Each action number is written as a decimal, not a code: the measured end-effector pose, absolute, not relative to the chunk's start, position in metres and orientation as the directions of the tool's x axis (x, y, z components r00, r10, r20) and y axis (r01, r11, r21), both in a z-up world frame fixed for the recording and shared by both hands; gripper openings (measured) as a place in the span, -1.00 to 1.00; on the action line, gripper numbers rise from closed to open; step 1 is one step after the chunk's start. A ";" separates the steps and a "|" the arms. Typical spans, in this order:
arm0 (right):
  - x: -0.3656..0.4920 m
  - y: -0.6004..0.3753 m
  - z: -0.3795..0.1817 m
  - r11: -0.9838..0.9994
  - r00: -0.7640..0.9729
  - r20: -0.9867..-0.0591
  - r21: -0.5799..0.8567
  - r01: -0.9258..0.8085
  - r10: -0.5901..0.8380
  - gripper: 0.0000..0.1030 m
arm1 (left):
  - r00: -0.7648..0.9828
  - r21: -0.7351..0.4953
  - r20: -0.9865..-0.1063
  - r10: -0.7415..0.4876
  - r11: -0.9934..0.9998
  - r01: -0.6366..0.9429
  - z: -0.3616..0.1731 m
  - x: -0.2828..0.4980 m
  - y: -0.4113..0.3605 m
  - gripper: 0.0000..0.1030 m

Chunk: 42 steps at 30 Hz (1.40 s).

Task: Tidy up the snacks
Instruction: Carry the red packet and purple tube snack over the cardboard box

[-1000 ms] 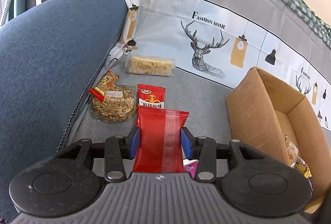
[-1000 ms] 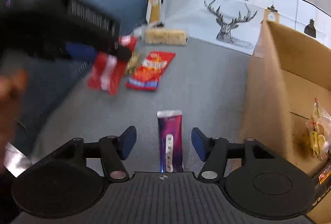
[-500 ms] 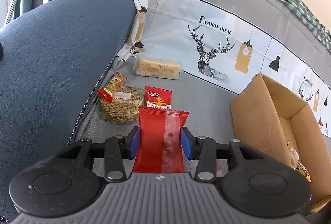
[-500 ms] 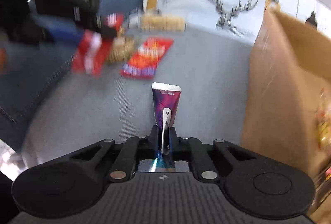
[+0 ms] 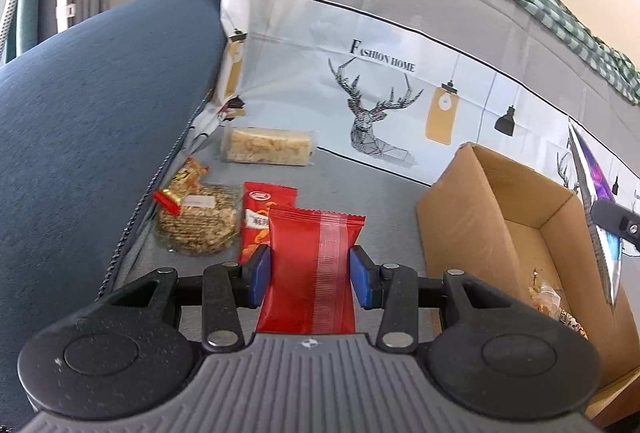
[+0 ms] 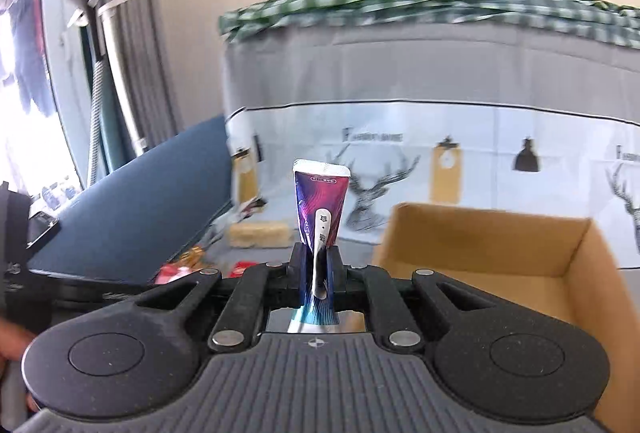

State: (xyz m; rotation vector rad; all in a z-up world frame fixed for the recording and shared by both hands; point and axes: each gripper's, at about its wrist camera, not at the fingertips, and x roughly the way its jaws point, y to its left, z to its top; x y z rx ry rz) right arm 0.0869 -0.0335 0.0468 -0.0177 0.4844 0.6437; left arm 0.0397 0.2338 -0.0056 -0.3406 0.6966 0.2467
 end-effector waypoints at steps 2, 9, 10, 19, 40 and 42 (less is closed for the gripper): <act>0.098 -0.048 0.038 0.824 0.712 -0.441 0.128 -0.553 0.546 -0.81 | 0.743 -0.223 -0.661 0.104 0.918 -0.327 -0.006 0.044 0.230 -0.10; 0.109 -0.086 0.011 0.863 0.736 -0.463 0.156 -0.481 0.494 -0.81 | 0.775 -0.218 -0.623 0.107 0.928 -0.304 -0.002 0.055 0.208 -0.10; 0.108 -0.089 0.013 0.863 0.745 -0.450 0.145 -0.483 0.493 -0.81 | 0.787 -0.211 -0.607 0.112 0.932 -0.295 0.001 0.056 0.202 -0.10; 0.112 -0.137 0.014 0.900 0.806 -0.406 0.119 -0.420 0.430 -0.81 | 0.900 -0.229 -0.435 0.025 0.964 -0.137 0.023 0.069 0.139 -0.10; 0.114 -0.175 0.011 0.944 0.869 -0.376 0.056 -0.326 0.323 -0.81 | 0.919 -0.133 -0.325 -0.224 0.973 0.190 0.020 0.090 0.021 -0.10; 0.114 -0.174 0.011 0.943 0.870 -0.373 0.055 -0.327 0.323 -0.81 | 0.918 -0.127 -0.324 -0.229 0.972 0.198 0.020 0.090 0.020 -0.10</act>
